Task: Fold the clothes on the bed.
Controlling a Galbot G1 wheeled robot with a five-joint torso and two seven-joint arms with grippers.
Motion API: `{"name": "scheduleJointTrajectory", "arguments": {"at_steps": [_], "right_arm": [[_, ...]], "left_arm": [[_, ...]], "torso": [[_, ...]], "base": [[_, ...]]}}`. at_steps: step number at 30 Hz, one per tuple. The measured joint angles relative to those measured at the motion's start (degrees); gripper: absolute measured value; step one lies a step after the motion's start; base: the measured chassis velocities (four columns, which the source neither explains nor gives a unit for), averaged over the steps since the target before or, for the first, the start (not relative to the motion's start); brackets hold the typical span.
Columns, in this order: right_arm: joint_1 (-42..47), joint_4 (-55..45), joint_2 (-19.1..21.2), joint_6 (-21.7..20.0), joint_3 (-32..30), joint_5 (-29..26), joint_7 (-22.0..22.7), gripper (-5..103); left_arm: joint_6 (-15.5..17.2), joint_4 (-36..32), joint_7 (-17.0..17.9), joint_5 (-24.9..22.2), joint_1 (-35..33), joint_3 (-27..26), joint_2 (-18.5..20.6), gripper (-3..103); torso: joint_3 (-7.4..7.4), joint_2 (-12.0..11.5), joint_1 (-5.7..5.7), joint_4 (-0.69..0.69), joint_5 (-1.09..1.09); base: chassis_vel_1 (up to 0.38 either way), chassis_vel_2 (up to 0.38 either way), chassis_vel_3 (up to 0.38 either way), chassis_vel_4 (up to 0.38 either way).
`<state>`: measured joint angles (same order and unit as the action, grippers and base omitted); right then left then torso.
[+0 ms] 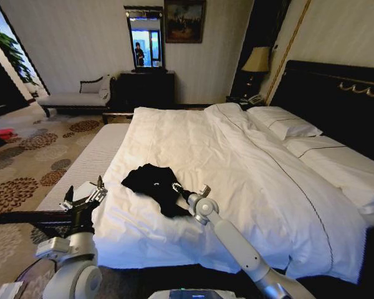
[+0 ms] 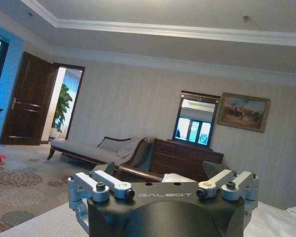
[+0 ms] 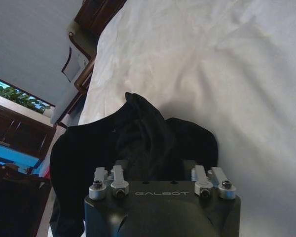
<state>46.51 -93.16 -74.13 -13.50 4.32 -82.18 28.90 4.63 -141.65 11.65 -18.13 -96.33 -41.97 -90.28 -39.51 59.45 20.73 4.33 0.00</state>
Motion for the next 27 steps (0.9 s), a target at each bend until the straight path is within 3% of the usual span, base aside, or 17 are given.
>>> {"name": "scheduleJointTrajectory", "arguments": {"at_steps": [2,3,5,6,9,14,19,27], "right_arm": [[-0.1,0.1,0.0,0.1,0.0,0.2,-0.2,55],[-0.2,0.2,-0.1,0.2,0.1,0.4,-0.3,44],[-0.2,0.2,-0.1,0.2,0.1,0.5,-0.4,44],[-0.2,0.2,-0.1,0.3,0.1,0.7,-0.5,33],[-0.2,0.2,-0.1,0.6,0.1,1.3,-0.8,27],[0.6,-0.9,0.1,2.6,-0.3,4.4,-2.2,6],[1.3,-2.8,0.9,5.1,-1.5,10.5,-5.4,1],[2.5,-5.6,2.6,6.8,-4.3,14.7,-6.9,0]], "left_arm": [[0.0,0.0,0.0,0.0,0.0,0.0,0.0,100],[0.0,0.0,0.0,0.0,0.0,0.0,0.0,100],[-0.1,0.0,0.0,0.0,0.0,0.0,0.0,100],[-0.1,0.1,0.1,0.0,0.0,-0.1,0.0,100],[-0.1,0.2,0.1,0.0,0.0,-0.1,0.0,100],[-0.2,0.9,0.1,0.1,0.3,-0.1,0.0,100],[-0.3,2.5,0.1,0.8,1.1,0.2,0.0,100],[0.2,6.8,0.0,-0.1,3.7,0.4,2.0,100]], "torso": [[0.0,0.0,0.0,0.0,0.0],[0.0,0.0,0.0,0.0,0.0],[0.0,0.0,0.0,0.0,0.0],[0.0,0.0,0.0,0.0,0.0],[0.0,0.0,0.0,0.0,0.0],[0.0,0.0,0.0,0.0,0.01],[0.0,0.0,0.0,0.0,0.01],[0.0,0.0,-0.01,0.0,0.0]], "base": [[0.0,0.0,0.0,0.0],[0.0,0.0,0.0,0.0],[0.0,0.0,0.0,0.0],[0.0,0.0,0.0,0.0],[0.0,0.0,0.0,0.0],[0.0,0.0,0.0,0.0],[0.0,0.0,0.0,0.0],[0.0,0.0,0.0,0.0]]}}
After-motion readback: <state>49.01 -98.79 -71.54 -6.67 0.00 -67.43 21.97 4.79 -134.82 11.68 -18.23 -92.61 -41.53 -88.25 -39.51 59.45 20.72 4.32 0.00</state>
